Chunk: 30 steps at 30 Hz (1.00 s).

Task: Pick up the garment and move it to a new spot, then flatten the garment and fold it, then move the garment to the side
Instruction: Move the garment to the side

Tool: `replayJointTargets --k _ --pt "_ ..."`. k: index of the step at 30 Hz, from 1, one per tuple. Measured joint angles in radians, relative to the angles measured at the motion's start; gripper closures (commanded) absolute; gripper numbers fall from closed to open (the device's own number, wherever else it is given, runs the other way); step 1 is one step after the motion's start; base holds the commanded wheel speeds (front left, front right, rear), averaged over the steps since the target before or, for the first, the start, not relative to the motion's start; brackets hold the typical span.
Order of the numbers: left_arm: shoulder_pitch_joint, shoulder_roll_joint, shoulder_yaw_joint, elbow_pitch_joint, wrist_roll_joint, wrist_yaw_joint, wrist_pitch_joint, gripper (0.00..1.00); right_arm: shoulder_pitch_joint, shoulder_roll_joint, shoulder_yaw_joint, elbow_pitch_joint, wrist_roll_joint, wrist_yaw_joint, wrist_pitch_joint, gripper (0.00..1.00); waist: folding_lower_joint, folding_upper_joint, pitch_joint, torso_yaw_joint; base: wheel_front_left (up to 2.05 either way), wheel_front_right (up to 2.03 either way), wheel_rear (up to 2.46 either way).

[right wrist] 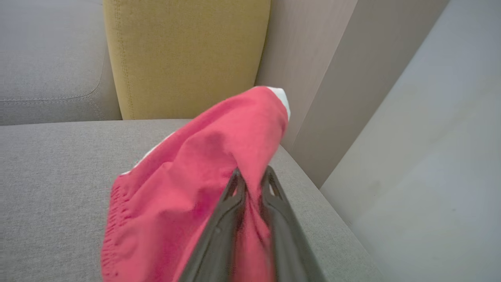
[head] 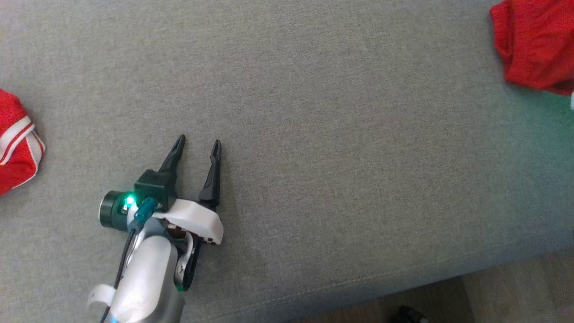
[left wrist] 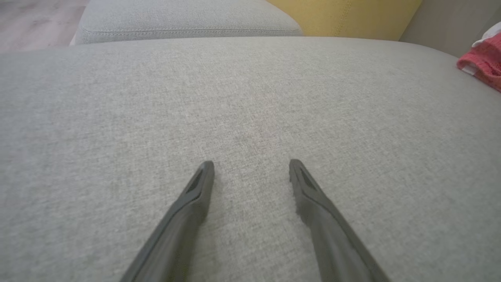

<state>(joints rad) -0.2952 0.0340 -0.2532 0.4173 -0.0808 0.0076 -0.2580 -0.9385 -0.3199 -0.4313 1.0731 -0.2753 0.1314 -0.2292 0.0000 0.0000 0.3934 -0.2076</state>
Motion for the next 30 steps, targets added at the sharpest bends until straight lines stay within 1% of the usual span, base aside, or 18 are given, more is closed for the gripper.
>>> replayJointTargets --k 3,7,10,14,18,22,25,30 --pt "0.000 -0.001 0.005 0.001 0.000 0.001 0.000 0.00 0.000 0.017 -0.001 -0.014 -0.008 0.000 -0.010 0.00 0.0000 0.0000 -0.002 0.006 0.00 0.00 0.00" --pt "0.001 0.000 0.015 0.004 -0.001 0.005 0.001 0.00 0.000 0.047 0.016 -0.067 -0.008 0.000 -0.020 0.00 0.0000 0.0000 -0.012 0.016 0.00 0.00 0.00" --pt "0.007 0.000 0.030 0.004 -0.002 0.014 0.001 0.00 0.005 0.081 0.058 -0.159 0.005 0.000 -0.022 0.00 0.0000 0.0000 -0.026 0.024 0.00 0.00 0.00" --pt "0.011 0.001 0.049 0.000 -0.019 0.029 0.001 0.00 0.026 0.136 0.144 -0.272 0.063 0.000 -0.022 0.00 0.0000 0.0000 -0.051 0.040 0.00 0.00 0.00" --pt "0.036 0.001 0.074 -0.009 -0.021 0.047 0.001 0.00 0.110 0.186 0.248 -0.346 0.134 0.000 -0.023 0.00 0.0000 0.0000 -0.078 0.065 0.00 0.00 0.00" --pt "0.059 0.001 0.090 -0.018 -0.027 0.064 0.001 0.00 0.197 0.220 0.330 -0.387 0.207 0.000 -0.023 0.00 0.0000 0.0000 -0.109 0.099 0.00 0.00 0.00" --pt "0.071 0.002 0.100 -0.019 -0.027 0.068 0.001 0.00 0.257 0.238 0.354 -0.420 0.254 0.000 -0.023 0.00 0.0000 0.0000 -0.134 0.130 0.00 0.00 0.00" --pt "0.108 0.001 0.101 -0.016 -0.029 0.081 0.001 0.00 0.387 0.252 0.377 -0.428 0.308 0.000 -0.023 0.00 0.0000 0.0000 -0.178 0.184 0.00 0.00 0.00"
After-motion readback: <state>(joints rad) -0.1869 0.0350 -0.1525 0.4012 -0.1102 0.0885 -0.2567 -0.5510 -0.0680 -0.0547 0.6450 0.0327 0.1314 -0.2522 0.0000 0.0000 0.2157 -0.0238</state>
